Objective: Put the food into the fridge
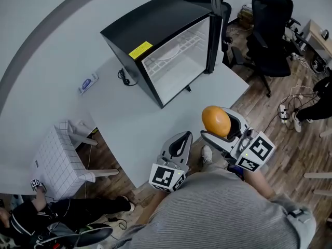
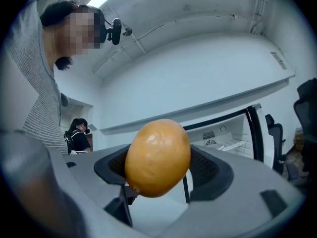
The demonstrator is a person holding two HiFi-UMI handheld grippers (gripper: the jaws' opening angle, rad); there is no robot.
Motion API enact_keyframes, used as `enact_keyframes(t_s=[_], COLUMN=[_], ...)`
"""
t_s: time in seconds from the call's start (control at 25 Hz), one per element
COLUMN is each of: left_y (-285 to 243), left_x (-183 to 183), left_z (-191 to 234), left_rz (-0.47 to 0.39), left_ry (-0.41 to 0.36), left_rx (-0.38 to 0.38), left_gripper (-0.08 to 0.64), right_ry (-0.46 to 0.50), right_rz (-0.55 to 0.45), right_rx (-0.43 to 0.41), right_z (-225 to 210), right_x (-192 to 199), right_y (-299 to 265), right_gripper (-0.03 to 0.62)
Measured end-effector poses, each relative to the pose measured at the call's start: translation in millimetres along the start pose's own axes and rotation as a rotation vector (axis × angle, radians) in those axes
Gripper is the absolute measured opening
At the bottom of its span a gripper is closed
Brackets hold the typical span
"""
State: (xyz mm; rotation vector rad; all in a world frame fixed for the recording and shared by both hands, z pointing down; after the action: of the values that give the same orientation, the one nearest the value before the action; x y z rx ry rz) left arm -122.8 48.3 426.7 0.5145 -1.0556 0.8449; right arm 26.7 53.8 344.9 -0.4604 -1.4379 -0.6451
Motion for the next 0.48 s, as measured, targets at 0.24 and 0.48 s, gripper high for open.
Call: enact_keyframes(t_s=[0.24, 0.48], left_y=[-55.3, -97.6], left_x=[-25.0, -29.8], left_z=[10.1, 15.7], left_rz=[-0.072, -0.100], left_ry=[-0.025, -0.033], left_rx=[-0.095, -0.177], left_gripper=[0.011, 0.011], right_ry=[-0.004, -0.025], right_rz=[-0.013, -0.034], right_rx=[-0.100, -0.171], right_z=[-57.6, -108.5], right_x=[6.2, 18.5], right_y=[-26.1, -38.5], right_gripper=[0.341, 0.341])
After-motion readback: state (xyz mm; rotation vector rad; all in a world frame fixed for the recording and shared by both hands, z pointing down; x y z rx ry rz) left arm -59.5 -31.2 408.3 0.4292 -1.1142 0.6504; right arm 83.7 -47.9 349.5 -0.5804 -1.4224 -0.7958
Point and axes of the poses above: the fingertips, and each gripper's own axes: y backward along the fingers, z to its left, x out of its underside, the point moved 6 cm from there along y, backward along the fingers, and after that the axes turned 15 degrees about y, right-handed, at the moved point
